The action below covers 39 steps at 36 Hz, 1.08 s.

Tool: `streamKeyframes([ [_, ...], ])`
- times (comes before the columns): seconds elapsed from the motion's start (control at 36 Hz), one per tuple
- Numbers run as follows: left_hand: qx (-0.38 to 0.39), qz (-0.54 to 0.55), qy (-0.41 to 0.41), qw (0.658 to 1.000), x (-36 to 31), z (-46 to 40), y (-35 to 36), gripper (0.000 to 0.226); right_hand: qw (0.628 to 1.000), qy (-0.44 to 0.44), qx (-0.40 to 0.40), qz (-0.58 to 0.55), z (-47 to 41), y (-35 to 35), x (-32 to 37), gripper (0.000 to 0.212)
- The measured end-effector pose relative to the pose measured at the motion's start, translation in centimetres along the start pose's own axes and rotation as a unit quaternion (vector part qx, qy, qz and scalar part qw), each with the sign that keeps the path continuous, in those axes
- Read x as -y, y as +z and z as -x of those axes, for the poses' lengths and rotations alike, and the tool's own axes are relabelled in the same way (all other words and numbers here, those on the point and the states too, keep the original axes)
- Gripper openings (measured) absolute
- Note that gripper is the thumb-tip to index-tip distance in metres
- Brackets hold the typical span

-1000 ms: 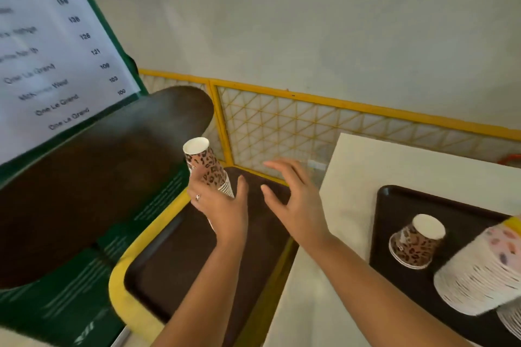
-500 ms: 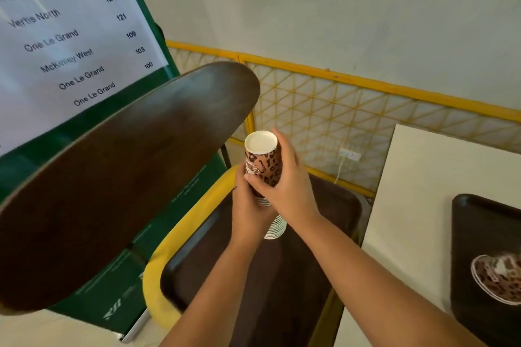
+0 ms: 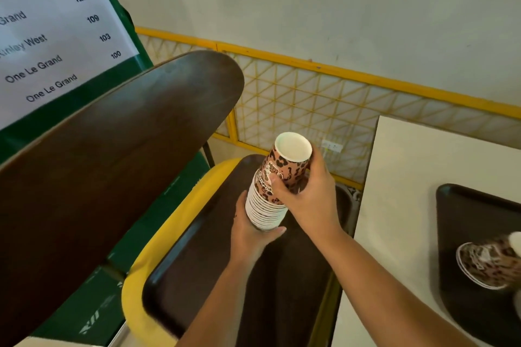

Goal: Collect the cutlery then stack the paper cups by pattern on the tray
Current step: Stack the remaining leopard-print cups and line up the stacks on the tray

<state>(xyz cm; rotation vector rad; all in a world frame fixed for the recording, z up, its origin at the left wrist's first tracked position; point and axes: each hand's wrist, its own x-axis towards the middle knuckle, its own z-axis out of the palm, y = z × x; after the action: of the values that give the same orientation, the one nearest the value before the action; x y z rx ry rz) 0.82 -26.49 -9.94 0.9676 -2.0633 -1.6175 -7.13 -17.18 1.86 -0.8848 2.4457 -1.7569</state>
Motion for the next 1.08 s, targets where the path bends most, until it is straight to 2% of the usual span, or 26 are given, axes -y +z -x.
streamKeyframes([
  [0.14, -0.017, -0.031, -0.004, 0.999, 0.2, -0.2, 0.1, 0.091, 1.0, 0.009, -0.001, 0.001, 0.7, -0.6, 0.2, 0.071],
  [0.31, 0.02, -0.049, 0.024, 0.998, -1.7, 0.9, 0.9, 0.087, 0.999, 0.007, -0.038, 0.0, 1.8, -3.6, 1.6, 0.072],
  [0.47, 0.114, -0.015, 0.068, 0.991, -4.5, 4.2, 4.1, 0.088, 0.997, 0.016, -0.077, 0.013, 3.5, -8.7, 2.7, 0.07],
  [0.72, 0.25, 0.041, 0.058, 0.966, -7.1, 8.9, 10.2, 0.086, 0.99, 0.036, -0.13, 0.047, 6.6, -16.2, 2.1, 0.065],
  [1.08, 0.351, -0.015, 0.063, 0.934, -8.3, 14.3, 17.2, 0.08, 0.977, 0.093, -0.178, 0.069, 10.8, -24.4, 0.0, 0.071],
])
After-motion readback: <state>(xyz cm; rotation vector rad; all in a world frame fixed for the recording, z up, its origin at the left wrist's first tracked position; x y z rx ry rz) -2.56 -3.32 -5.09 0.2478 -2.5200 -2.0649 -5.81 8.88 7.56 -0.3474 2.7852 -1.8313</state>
